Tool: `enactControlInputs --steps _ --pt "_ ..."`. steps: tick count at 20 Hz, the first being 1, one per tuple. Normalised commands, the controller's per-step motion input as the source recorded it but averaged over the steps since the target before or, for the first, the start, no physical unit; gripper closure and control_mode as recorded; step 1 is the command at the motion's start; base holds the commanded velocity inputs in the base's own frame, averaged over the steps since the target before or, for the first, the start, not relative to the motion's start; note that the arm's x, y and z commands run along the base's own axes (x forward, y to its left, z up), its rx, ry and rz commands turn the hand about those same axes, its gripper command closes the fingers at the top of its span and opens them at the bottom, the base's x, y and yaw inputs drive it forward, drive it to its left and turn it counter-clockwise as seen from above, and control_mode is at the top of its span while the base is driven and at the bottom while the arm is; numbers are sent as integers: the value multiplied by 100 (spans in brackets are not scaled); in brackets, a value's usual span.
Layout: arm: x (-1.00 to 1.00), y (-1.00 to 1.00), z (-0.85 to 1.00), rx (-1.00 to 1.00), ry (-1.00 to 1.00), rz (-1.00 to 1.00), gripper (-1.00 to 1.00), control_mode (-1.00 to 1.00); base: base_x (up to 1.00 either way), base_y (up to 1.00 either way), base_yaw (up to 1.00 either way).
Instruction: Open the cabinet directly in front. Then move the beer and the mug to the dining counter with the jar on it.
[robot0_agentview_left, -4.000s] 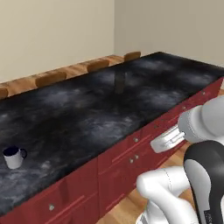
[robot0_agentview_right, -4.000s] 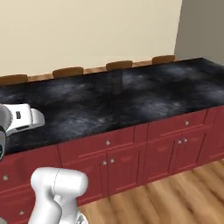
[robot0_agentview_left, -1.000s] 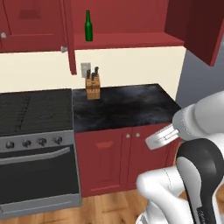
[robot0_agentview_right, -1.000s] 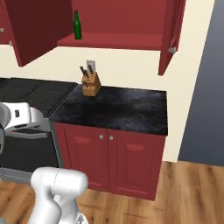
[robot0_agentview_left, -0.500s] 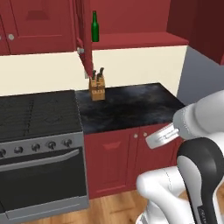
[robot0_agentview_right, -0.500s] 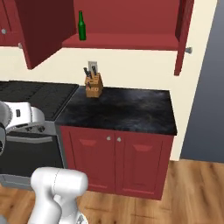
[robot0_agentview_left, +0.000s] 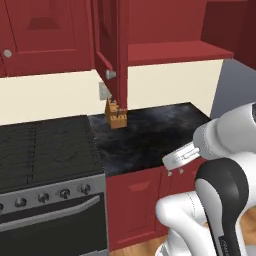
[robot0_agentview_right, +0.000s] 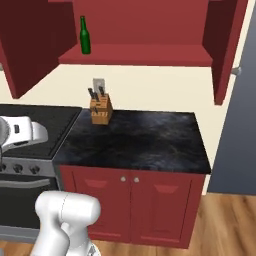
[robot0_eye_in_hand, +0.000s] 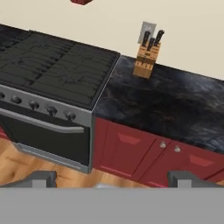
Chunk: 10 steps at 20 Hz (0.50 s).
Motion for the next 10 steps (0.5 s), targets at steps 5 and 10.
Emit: enactControlInputs --steps 5,10 --pt "0 0 0 0 0 0 -100 100 72 -9 -8" --pt "0 0 0 0 0 0 -100 100 87 0 -5"
